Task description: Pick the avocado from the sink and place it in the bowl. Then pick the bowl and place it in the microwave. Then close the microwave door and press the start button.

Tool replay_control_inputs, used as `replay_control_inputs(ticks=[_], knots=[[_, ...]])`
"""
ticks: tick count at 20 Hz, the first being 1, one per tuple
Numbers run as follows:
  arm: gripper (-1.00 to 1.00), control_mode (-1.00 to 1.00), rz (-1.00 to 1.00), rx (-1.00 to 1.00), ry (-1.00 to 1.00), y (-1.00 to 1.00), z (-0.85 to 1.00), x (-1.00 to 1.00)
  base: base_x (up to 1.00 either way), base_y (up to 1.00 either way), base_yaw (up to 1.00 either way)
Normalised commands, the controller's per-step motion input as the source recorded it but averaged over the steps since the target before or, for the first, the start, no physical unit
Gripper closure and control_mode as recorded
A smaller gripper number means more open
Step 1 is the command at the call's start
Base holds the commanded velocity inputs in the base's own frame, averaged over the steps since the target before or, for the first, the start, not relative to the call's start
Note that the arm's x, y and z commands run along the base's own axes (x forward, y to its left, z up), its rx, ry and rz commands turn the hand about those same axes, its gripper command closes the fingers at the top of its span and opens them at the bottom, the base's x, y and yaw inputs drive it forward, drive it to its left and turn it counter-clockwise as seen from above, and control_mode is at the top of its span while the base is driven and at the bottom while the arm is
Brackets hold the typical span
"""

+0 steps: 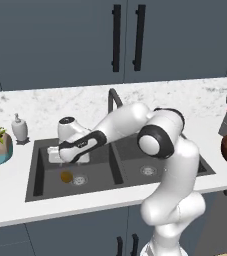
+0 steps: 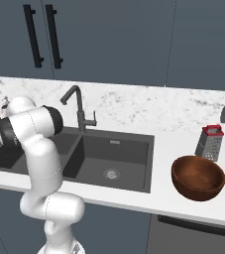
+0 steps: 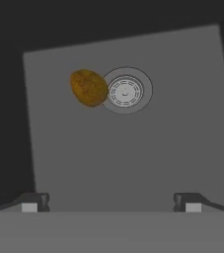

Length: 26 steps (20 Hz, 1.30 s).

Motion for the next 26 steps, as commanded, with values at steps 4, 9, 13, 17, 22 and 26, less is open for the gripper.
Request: replay_control_inputs(ticks=[4, 9, 13, 17, 22, 26], knots=[[-1.0, -1.0, 0.0, 0.0, 0.0, 0.0, -0.33, 0.02, 0.0, 0.0, 0.0], [-1.0, -1.0, 0.0, 0.0, -0.06, 0.03, -0.42, 0.01, 0.0, 0.0, 0.0], [-1.0, -1.0, 0.0, 0.0, 0.0, 0.0, -0.2, 0.21, 0.0, 0.0, 0.0], [-1.0, -1.0, 0.0, 0.0, 0.06, 0.0, -0.12, 0.44, 0.0, 0.0, 0.0], [-1.0, -1.0, 0.0, -0.01, 0.01, 0.05, -0.16, 0.46, 0.0, 0.0, 0.0], [-1.0, -1.0, 0.0, -0.02, 0.0, 0.18, -0.28, 0.36, 0.0, 0.0, 0.0]])
